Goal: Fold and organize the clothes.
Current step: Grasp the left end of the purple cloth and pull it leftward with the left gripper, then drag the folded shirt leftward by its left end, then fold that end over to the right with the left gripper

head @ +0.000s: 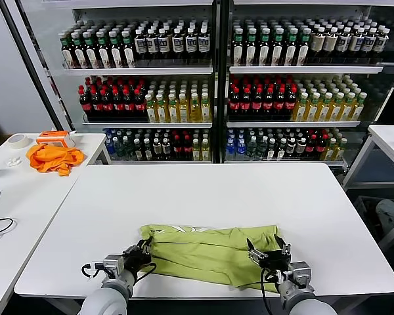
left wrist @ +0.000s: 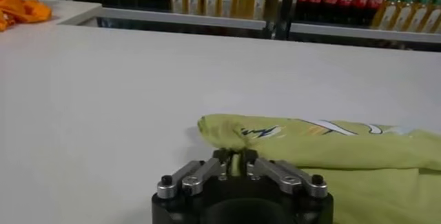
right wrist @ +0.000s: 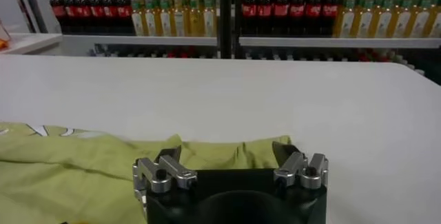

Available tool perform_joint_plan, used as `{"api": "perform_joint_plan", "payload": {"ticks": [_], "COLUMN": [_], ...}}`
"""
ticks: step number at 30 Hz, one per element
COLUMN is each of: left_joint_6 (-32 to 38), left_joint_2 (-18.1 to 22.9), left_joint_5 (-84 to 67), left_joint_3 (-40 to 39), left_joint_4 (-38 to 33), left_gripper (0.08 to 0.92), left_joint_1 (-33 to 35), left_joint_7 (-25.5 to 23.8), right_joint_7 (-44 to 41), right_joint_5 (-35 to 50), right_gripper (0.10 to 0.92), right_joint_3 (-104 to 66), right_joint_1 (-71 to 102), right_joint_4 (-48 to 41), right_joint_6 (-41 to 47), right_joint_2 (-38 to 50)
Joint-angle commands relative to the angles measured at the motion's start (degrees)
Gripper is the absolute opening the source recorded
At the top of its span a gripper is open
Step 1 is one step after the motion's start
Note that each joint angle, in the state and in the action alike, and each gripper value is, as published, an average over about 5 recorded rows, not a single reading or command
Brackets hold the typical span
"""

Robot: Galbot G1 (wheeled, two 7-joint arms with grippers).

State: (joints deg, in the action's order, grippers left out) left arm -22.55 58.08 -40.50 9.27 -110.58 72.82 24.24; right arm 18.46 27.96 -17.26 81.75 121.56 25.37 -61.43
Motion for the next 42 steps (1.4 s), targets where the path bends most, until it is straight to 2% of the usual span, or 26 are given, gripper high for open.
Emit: {"api": "perform_joint_plan", "payload": {"ticks": [1,4,10,14,18,21,24,31,36,42], "left_joint_6": [-2.7,-6.1,-9.2,-9.9,-10.4,-10.6,-10.6,-10.7,-10.6,-10.5], "left_joint_2": [-1.2,-2.2,-4.2,-6.5,-9.0,-9.1,-8.1,-2.6,1.1,5.1], "left_joint_5": [1.2,5.1,11.4,14.6,16.2,15.0,12.4,0.9,0.0,0.3], "left_joint_3": [3.7,8.3,22.5,31.8,35.9,34.2,28.8,14.2,8.4,2.9], "left_joint_4": [-0.8,-2.8,-6.9,-7.0,-8.3,-10.8,-14.3,-22.0,-21.0,-16.7], "left_gripper": [0.136,0.102,0.102,0.102,0.102,0.102,0.102,0.102,0.102,0.102], "left_joint_1": [-1.3,0.7,8.0,12.0,13.9,12.9,11.9,8.3,4.7,-0.9], "left_joint_7": [0.8,1.4,0.7,0.2,0.0,0.6,0.8,0.2,-3.0,-4.0], "right_joint_7": [0.0,0.0,-0.1,-0.1,-0.2,-0.3,-0.3,-0.4,-0.4,-0.3], "right_joint_5": [-0.1,-0.1,0.0,0.1,0.3,0.5,0.6,0.5,0.2,-0.1], "right_gripper": [0.823,0.823,0.823,0.823,0.823,0.823,0.823,0.823,0.823,0.823], "right_joint_3": [-0.2,-0.3,-0.5,-1.1,-1.8,-2.1,-2.3,-3.1,-3.4,-3.8], "right_joint_1": [-0.2,-0.4,-1.2,-2.0,-3.0,-3.6,-3.7,-3.0,-2.9,-2.9], "right_joint_4": [0.1,0.1,0.4,0.7,0.9,0.9,1.0,1.0,0.7,0.3], "right_joint_6": [-0.1,-0.2,-0.3,-0.5,-0.6,-0.6,-0.7,-0.7,-0.7,-0.7], "right_joint_2": [0.3,0.5,0.7,1.0,1.5,1.8,2.0,2.1,1.6,1.4]}}
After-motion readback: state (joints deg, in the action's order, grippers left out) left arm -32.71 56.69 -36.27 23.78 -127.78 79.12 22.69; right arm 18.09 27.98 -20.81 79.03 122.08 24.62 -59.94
